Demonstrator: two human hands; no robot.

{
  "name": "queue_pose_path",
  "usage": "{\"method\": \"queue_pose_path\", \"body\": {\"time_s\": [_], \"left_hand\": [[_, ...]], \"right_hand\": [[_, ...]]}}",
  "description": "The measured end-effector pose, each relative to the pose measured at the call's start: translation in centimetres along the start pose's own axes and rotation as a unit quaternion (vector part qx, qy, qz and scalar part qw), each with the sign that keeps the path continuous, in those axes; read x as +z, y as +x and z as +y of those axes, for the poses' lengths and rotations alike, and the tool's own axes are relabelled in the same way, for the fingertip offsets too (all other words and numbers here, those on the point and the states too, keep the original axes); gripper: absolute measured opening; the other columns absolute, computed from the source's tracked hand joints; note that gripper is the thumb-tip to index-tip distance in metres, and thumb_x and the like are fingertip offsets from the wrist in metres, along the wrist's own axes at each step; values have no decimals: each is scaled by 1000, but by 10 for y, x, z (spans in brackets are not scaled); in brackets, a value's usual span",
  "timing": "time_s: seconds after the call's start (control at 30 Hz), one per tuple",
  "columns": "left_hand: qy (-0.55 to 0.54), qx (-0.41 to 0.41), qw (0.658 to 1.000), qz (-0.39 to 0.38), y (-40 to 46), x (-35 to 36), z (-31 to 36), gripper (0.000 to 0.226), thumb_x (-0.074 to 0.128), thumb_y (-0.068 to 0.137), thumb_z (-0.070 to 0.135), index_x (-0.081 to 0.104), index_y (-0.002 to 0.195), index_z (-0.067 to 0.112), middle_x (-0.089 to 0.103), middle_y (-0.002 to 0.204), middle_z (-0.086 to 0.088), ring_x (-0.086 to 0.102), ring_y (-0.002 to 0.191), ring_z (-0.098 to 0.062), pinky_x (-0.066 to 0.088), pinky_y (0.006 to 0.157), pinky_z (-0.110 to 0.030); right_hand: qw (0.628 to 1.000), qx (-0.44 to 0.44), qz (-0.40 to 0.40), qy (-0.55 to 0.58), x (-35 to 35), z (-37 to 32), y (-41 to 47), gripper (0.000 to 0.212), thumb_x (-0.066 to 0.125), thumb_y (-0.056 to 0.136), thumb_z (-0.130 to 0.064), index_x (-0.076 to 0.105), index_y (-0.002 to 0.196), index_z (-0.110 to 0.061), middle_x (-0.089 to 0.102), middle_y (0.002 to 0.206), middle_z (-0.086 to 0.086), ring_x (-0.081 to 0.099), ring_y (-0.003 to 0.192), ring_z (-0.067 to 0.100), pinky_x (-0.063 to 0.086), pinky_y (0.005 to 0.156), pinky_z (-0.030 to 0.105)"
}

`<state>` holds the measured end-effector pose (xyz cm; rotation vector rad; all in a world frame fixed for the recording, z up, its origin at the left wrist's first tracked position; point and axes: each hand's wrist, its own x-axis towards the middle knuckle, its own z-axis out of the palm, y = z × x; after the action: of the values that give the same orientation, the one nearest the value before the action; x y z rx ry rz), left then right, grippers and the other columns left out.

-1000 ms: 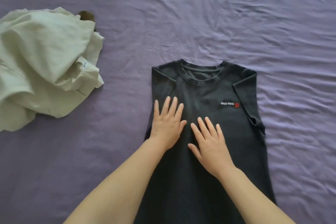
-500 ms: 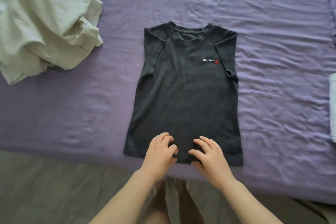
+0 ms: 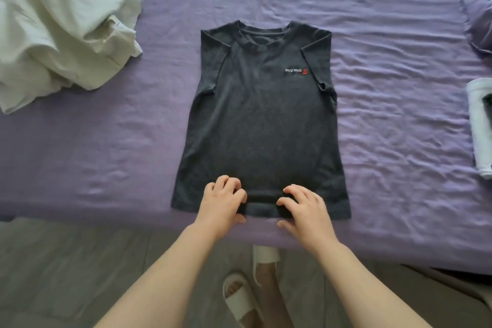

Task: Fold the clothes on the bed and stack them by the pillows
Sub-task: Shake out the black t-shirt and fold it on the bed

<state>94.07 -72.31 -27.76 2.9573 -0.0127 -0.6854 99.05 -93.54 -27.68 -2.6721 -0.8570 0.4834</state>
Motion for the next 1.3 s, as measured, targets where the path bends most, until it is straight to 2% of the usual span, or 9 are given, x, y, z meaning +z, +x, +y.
{"method": "queue_pose_path", "body": {"time_s": [0.07, 0.2, 0.4, 0.5, 0.7, 0.87, 1.07, 1.2, 1.3], "left_hand": [[-7, 22, 999, 23, -3, -7, 0, 35, 69, 76, 37, 61, 106, 21, 48, 123, 1, 40, 120, -24, 38, 85, -32], [33, 60, 996, 56, -9, -18, 0, 32, 84, 36, -1, 61, 57, 8, 61, 70, -7, 61, 66, -26, 42, 38, -24], [-133, -49, 988, 67, 7, -22, -12, 21, 42, 98, 16, 56, 113, 15, 59, 105, -3, 51, 100, -24, 41, 78, -34], [-159, -98, 979, 81, 28, -45, -21, 20, 44, 99, 28, 57, 111, 19, 62, 100, -1, 56, 95, -24, 41, 76, -34], [-115, -220, 963, 103, 90, -97, -47, 38, 48, 90, 57, 58, 91, 20, 63, 92, 3, 60, 90, -22, 40, 63, -30], [-141, -291, 943, 83, 138, -129, -75, 11, 55, 93, 30, 63, 100, 25, 63, 104, 1, 59, 94, -23, 41, 68, -28], [-294, -392, 869, 65, 198, -164, -89, 42, 38, 93, 4, 64, 113, 30, 58, 119, -4, 55, 106, -30, 50, 89, -41], [-309, -389, 864, 85, 231, -177, -99, 36, 38, 98, 10, 54, 125, 26, 57, 126, -6, 54, 109, -30, 48, 92, -42], [-270, -362, 880, 150, 250, -185, -110, 21, 46, 99, 30, 57, 113, 18, 63, 111, -8, 58, 98, -29, 45, 76, -34]], "right_hand": [[1000, 7, 7, 8, 3, 0, 2, 40, 89, 52, -29, 71, 87, -22, 65, 111, 0, 60, 109, 25, 47, 84, 38], [1000, -8, 27, 8, 4, -1, 2, 33, 88, 54, -22, 71, 82, -20, 68, 105, 1, 64, 103, 26, 50, 79, 38], [999, -11, 35, -20, -15, 4, 22, 13, 66, 80, -18, 67, 93, -16, 68, 93, -2, 62, 91, 24, 44, 71, 33], [999, 32, 6, 16, -37, 19, 49, 22, 43, 97, -33, 57, 112, -24, 63, 98, -5, 57, 96, 19, 42, 73, 33], [996, 82, 14, -10, -97, 49, 132, 33, 44, 92, -53, 50, 87, -21, 65, 80, -3, 61, 81, 24, 32, 56, 30], [998, 50, 2, -40, -131, 73, 194, 37, 43, 92, -55, 42, 80, -21, 57, 70, -3, 62, 75, 24, 31, 52, 29], [999, 39, 9, -2, -142, 88, 250, 25, 44, 96, -42, 53, 91, -19, 65, 91, -1, 60, 86, 24, 33, 58, 30], [998, 49, 25, -14, -143, 98, 271, 19, 42, 97, -36, 55, 103, -23, 63, 97, -5, 61, 86, 21, 35, 59, 29], [996, 65, 52, -43, -149, 101, 294, 22, 44, 95, -42, 56, 96, -24, 63, 87, -6, 62, 79, 19, 34, 56, 28]]}}
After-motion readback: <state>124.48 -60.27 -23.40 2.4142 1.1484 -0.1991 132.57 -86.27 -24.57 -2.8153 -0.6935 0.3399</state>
